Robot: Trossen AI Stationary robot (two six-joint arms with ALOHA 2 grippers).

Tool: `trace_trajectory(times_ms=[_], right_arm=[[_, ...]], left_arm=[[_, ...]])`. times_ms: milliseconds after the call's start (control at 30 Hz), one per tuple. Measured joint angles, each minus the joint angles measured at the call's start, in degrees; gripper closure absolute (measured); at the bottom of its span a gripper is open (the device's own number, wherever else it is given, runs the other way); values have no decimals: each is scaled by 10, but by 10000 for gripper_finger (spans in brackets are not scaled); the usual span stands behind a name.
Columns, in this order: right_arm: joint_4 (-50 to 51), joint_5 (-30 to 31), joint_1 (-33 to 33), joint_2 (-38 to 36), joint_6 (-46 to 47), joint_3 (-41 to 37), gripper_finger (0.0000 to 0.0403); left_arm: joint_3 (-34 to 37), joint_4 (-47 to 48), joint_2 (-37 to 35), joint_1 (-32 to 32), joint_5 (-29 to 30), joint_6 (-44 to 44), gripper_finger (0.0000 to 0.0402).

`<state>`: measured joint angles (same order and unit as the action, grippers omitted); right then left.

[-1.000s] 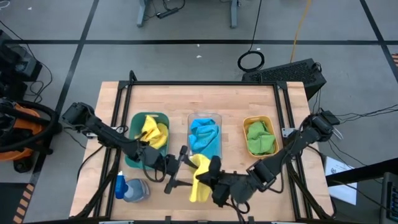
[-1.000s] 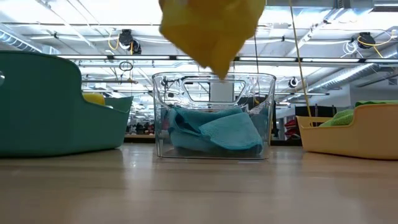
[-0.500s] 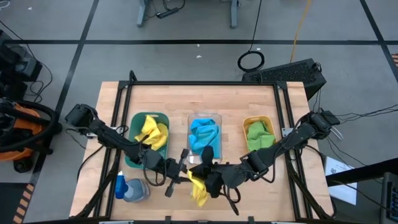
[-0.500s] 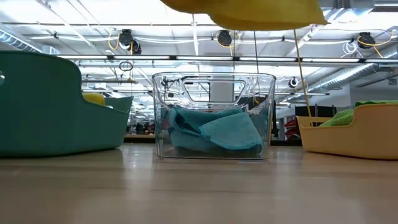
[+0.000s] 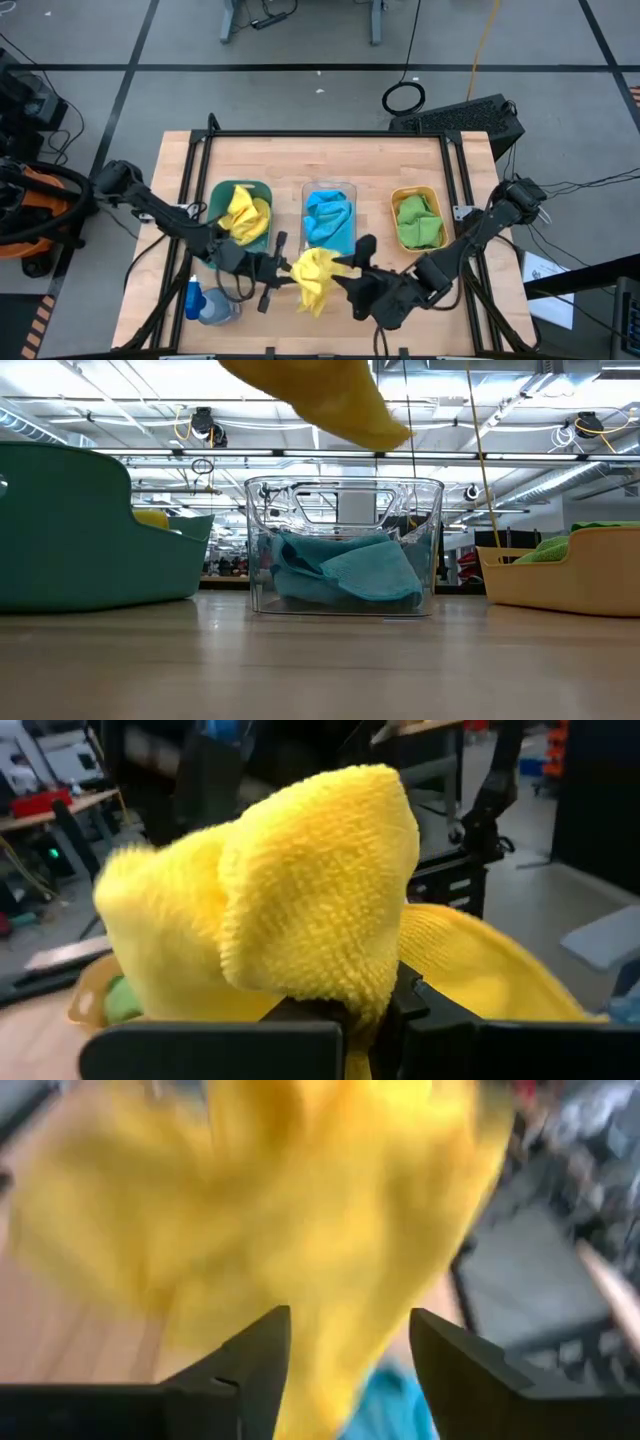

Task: Sort microfiber towel by color & place in baskets
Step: Put the yellow microfiber towel into the green bin

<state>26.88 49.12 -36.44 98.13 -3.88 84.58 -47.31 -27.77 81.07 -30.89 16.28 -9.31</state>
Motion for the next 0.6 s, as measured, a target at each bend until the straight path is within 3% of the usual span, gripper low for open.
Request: trace_trajectory(times_ms=[133, 267, 500, 600], right_arm=[[119, -16, 1, 3, 139, 0, 192], [131, -32, 8, 6, 219, -9, 191], [-32, -64, 27, 8, 143, -59, 194], [-120, -91, 39, 8, 94, -83, 220]], left_arm=[[0, 17, -31, -22, 10, -40, 389], [0, 17, -47, -36, 11, -89, 384], [0, 37, -51, -40, 12, -136, 379], [0, 35, -51, -40, 10, -139, 378]])
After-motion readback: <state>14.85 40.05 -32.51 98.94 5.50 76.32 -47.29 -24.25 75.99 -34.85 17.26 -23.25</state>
